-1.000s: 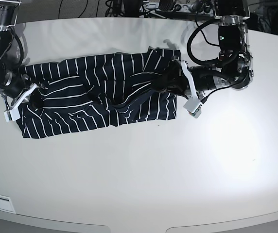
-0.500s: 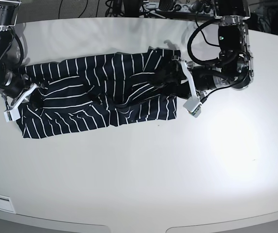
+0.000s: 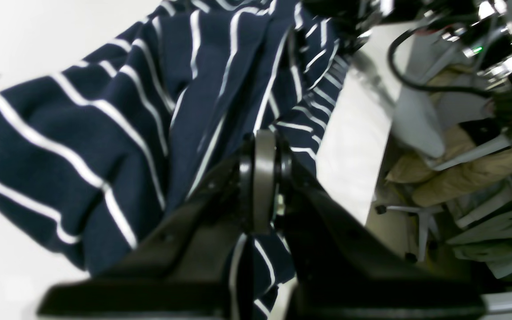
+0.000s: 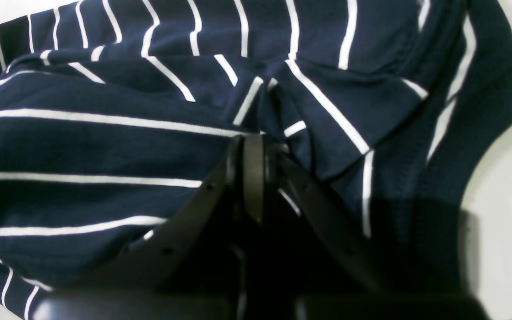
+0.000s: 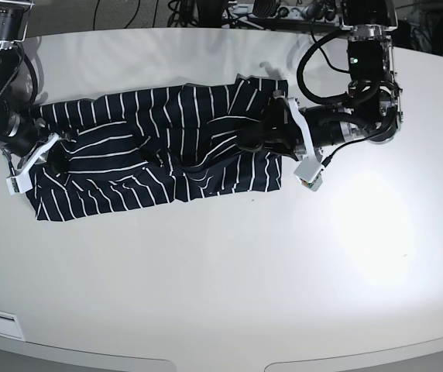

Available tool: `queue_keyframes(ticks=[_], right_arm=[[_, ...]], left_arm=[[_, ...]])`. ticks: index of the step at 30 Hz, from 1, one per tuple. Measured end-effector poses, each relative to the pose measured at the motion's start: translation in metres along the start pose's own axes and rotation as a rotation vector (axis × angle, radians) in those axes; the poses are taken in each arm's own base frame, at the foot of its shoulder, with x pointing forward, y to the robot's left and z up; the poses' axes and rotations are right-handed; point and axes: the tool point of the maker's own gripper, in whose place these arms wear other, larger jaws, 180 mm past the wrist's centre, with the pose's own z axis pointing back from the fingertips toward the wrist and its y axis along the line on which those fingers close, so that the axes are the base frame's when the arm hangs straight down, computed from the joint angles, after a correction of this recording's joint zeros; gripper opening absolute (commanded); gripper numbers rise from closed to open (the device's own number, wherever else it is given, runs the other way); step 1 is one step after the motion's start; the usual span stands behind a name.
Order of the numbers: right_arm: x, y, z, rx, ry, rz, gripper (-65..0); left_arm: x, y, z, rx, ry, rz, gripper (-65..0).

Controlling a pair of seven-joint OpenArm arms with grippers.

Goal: Fold the T-shirt properly
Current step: 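Hold the folded end down with the left gripper and press it flat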

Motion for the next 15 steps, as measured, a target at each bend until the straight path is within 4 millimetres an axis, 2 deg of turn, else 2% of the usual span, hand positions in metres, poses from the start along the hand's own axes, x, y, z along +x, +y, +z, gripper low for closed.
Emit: queue_keyframes(ticks=[8,11,12,15], right_arm=[[0.0,0.0,0.0,0.0,0.0,0.0,-65.0],[0.0,0.0,0.0,0.0,0.0,0.0,-65.0],[0.0,0.0,0.0,0.001,0.0,0.001,-65.0],[0.0,0.0,0.0,0.001,0.0,0.001,-65.0]], left_arm=[[0.015,-0.019,-0.003,-0.098,-0.088,0.028,-65.0],[0.011,-0.024,-0.007,-0.119,-0.065,0.033,-65.0],[0.008,-0.023,-0.006,-0.114,-0.047,0.03,-59.4],[0.001,-0.012,-0.005,-0.055,0.002,0.009,-34.7]])
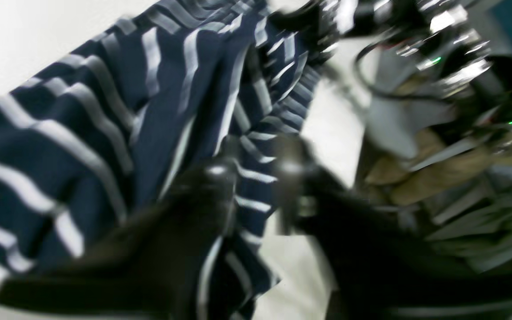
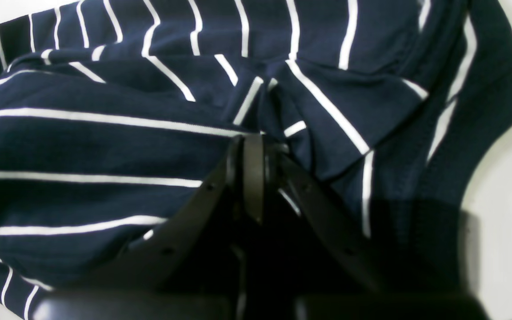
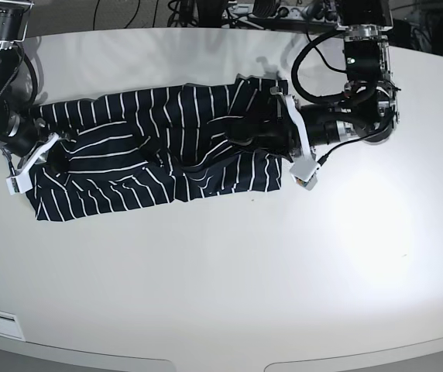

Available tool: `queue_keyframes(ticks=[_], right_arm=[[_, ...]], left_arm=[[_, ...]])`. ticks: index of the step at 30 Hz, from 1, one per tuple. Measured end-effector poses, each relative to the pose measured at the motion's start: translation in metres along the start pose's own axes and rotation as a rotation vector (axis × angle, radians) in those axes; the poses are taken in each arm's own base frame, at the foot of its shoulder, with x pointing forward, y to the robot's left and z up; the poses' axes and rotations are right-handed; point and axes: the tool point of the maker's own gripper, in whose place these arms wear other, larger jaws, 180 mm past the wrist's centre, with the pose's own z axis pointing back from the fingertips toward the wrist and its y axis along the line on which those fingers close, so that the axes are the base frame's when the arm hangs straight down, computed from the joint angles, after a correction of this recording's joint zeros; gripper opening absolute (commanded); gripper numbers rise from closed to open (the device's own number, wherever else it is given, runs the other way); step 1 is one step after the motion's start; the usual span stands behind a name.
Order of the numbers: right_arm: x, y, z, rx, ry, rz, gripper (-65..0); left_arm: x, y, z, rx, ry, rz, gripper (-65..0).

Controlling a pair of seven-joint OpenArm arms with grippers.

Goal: Fold the T-shirt properly
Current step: 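Hold the folded end down with the left gripper and press it flat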

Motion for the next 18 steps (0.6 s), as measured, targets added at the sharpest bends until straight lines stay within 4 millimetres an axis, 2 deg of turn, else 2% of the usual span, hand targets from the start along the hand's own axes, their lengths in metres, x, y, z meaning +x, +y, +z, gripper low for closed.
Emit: queue_keyframes(ticks=[1,2,11,18], right_arm=[[0.0,0.0,0.0,-0.001,0.0,-0.002,-65.0],[0.0,0.0,0.0,-0.001,0.0,-0.002,-65.0],[0.0,0.0,0.0,-0.001,0.0,-0.001,-65.0],[0.0,0.0,0.0,0.0,0.0,-0.001,-65.0]], left_arm=[[-0.003,0.004,0.0,0.022,0.016,-0.004,-30.1],[-0.007,0.008,0.001,0.046,0.038,-0.009,-29.4],[-0.011,0.027,0.003,0.165,0.083,-0.054,-29.4],[-0.013,0.029,0.004,0.176,0.092,-0.056,-29.4]])
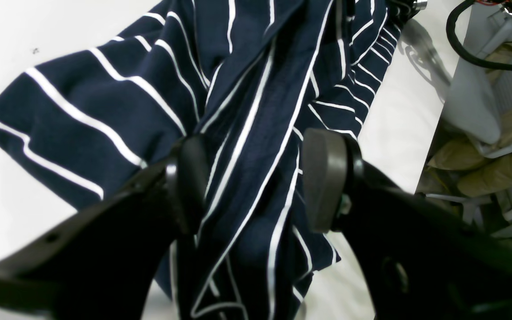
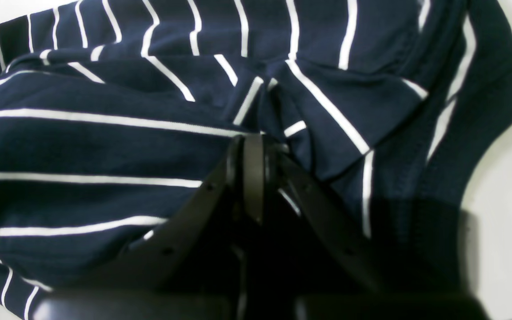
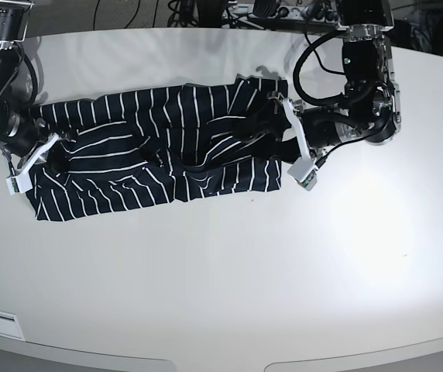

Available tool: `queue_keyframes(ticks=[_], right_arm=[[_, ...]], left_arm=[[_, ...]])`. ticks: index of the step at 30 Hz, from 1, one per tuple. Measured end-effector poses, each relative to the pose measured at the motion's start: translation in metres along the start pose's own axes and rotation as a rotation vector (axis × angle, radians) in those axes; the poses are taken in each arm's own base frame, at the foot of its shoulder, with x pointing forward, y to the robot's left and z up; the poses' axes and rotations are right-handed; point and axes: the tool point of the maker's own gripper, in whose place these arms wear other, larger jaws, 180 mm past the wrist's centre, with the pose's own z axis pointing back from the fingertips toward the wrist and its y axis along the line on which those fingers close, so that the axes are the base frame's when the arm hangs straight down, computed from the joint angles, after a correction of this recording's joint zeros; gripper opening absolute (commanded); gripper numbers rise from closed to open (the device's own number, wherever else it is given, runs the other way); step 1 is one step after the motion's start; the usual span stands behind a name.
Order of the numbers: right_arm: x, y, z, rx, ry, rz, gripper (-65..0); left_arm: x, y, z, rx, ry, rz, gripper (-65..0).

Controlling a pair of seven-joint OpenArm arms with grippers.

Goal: Fold the T-shirt properly
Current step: 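Hold the folded end down with the left gripper and press it flat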

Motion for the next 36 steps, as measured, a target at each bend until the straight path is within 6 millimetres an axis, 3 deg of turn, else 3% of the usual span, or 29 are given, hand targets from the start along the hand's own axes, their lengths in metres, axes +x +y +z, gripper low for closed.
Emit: queue_keyframes(ticks=[5,11,18,22,25,29,36], right_arm=[[0.0,0.0,0.0,0.0,0.0,0.001,-65.0],[0.0,0.0,0.0,0.001,0.0,0.001,-65.0],[0.0,0.0,0.0,0.001,0.001,0.002,-65.0],[0.0,0.0,0.0,-0.001,0.0,0.0,-65.0],[0.0,0.0,0.0,-0.001,0.001,-0.001,-65.0],[0.0,0.0,0.0,-0.001,0.0,0.0,-65.0],[0.0,0.0,0.0,-0.001,0.001,-0.001,-65.0]], left_arm=[[0.002,0.001,0.0,0.001,-0.005,-0.003,-29.4],[0.019,0.005,0.001,0.009,-0.035,-0.035,-29.4],[0.017,0.009,0.005,0.021,-0.021,-0.043,-29.4],[0.005,0.013,0.011,0.036,0.016,-0.039,-29.5],[-0.006,0.011,0.011,0.032,0.038,-0.02,-38.3],[-0.008,0.01,0.011,0.029,0.039,-0.016,-65.0],[0.011,-0.011,0.011,-0.086,-0.066,0.012,-65.0]])
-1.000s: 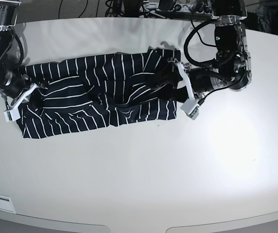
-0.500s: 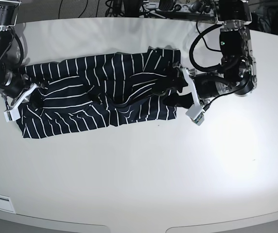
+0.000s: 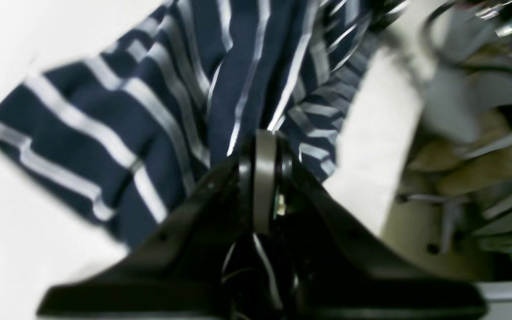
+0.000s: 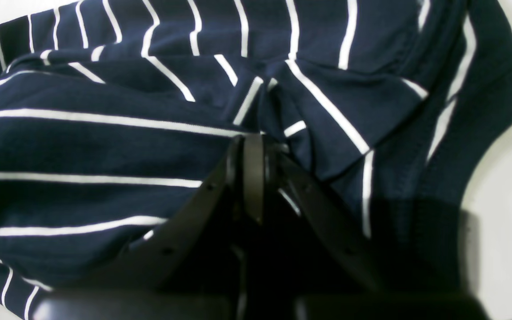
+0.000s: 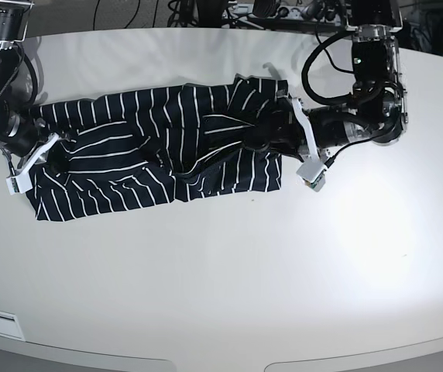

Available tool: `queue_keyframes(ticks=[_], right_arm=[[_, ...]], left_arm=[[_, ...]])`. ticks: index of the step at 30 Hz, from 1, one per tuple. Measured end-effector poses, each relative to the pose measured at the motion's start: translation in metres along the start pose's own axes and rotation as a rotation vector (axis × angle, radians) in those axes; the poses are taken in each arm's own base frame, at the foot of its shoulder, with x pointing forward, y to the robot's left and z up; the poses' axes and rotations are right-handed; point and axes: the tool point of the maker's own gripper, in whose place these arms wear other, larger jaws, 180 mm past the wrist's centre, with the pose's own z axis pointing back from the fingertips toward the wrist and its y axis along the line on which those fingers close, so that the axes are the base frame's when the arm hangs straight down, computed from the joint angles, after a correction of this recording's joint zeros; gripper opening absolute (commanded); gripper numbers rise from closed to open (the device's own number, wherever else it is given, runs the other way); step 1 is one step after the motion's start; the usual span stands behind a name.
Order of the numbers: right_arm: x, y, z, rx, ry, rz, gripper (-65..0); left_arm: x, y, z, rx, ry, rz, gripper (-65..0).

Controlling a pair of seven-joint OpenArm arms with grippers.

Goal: Fold the T-shirt properly
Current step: 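Hold the folded end down with the left gripper and press it flat, then fold the strip end further toward the right gripper with the left gripper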

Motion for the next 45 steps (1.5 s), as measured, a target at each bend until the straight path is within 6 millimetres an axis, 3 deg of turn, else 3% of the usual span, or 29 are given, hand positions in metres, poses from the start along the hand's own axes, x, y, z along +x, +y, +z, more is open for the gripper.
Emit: queue_keyframes(ticks=[5,14,24,28,29,31,34,35,38,41,45], right_arm=[[0.0,0.0,0.0,0.0,0.0,0.0,-65.0],[0.0,0.0,0.0,0.0,0.001,0.0,-65.0],[0.0,0.0,0.0,0.0,0.0,0.0,-65.0],[0.0,0.0,0.0,0.0,0.0,0.0,-65.0],[0.0,0.0,0.0,0.0,0.0,0.0,-65.0],[0.0,0.0,0.0,0.0,0.0,0.0,-65.0],[0.0,0.0,0.0,0.0,0.005,0.001,-65.0],[0.0,0.0,0.0,0.0,0.007,0.001,-65.0],[0.0,0.0,0.0,0.0,0.007,0.001,-65.0],[0.0,0.0,0.0,0.0,0.006,0.001,-65.0],[0.0,0.0,0.0,0.0,0.006,0.001,-65.0]], left_arm=[[0.016,-0.018,-0.001,-0.097,-0.091,0.026,-65.0],[0.038,-0.041,-0.025,-0.164,-0.219,0.074,-65.0],[0.045,-0.053,-0.043,-0.182,-0.249,0.097,-65.0],[0.042,-0.068,-0.05,-0.241,-0.22,0.086,-38.7],[0.043,-0.076,-0.051,-0.277,-0.224,0.086,-33.9],[0.045,-0.089,-0.055,-0.332,-0.225,0.082,-30.9],[0.041,-0.096,-0.059,-0.355,-0.196,0.074,-32.1],[0.041,-0.096,-0.059,-0.355,-0.196,0.073,-36.4],[0.048,-0.088,-0.055,-0.331,-0.225,0.071,-65.0],[0.062,-0.067,-0.041,-0.264,-0.284,0.068,-65.0],[0.076,-0.04,-0.009,-0.147,-0.377,0.061,-65.0]])
